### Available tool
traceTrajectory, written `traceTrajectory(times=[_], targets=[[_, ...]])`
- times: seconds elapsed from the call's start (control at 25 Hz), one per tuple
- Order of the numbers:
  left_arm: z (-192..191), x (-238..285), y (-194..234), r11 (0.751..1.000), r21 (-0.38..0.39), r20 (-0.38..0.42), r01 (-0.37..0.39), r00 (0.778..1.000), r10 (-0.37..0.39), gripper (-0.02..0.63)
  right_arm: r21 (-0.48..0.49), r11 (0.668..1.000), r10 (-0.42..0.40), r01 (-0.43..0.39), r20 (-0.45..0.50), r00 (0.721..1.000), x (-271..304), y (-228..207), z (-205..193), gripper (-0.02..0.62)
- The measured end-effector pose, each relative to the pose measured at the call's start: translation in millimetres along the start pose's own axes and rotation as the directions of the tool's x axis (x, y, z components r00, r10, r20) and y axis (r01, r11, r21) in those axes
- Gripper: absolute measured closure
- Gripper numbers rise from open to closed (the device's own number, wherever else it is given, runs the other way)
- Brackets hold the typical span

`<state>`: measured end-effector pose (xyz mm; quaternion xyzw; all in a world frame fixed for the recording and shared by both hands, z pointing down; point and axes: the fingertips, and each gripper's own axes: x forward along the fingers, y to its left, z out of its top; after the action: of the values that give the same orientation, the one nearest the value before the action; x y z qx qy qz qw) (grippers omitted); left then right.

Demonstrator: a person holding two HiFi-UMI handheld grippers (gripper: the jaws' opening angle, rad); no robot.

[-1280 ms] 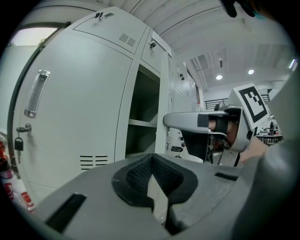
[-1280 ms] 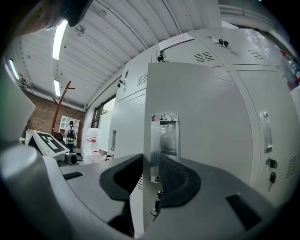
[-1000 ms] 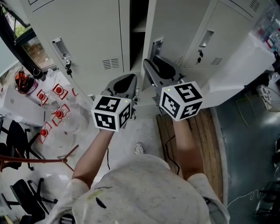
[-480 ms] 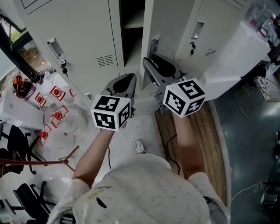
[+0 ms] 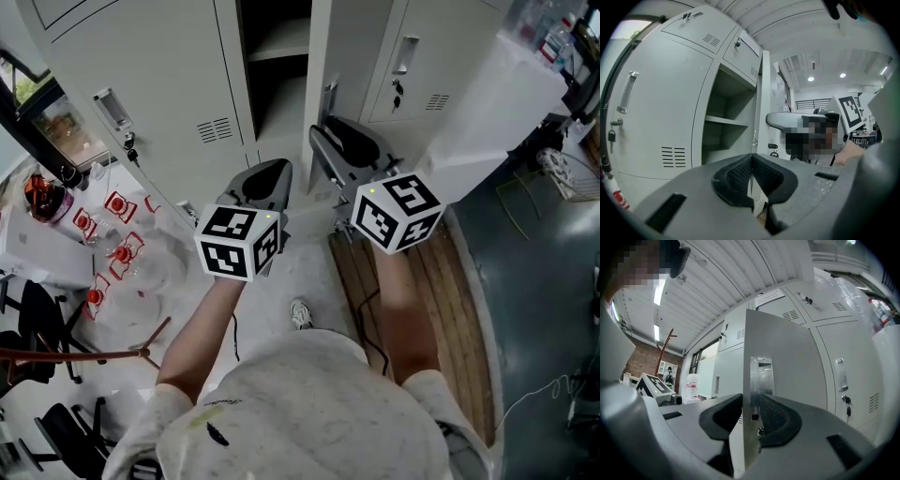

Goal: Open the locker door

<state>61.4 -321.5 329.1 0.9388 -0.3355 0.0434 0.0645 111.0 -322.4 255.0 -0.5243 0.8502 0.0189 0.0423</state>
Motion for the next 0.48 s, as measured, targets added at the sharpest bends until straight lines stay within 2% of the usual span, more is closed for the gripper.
traceTrajectory(times=[0.48], targets=[[-4, 2, -25, 0.998, 0.011, -0.014, 0.060, 0.998, -0.060, 0.600, -0.012, 0.997, -0.073, 0.073, 0.019, 0.997, -34, -7, 3, 0.508]])
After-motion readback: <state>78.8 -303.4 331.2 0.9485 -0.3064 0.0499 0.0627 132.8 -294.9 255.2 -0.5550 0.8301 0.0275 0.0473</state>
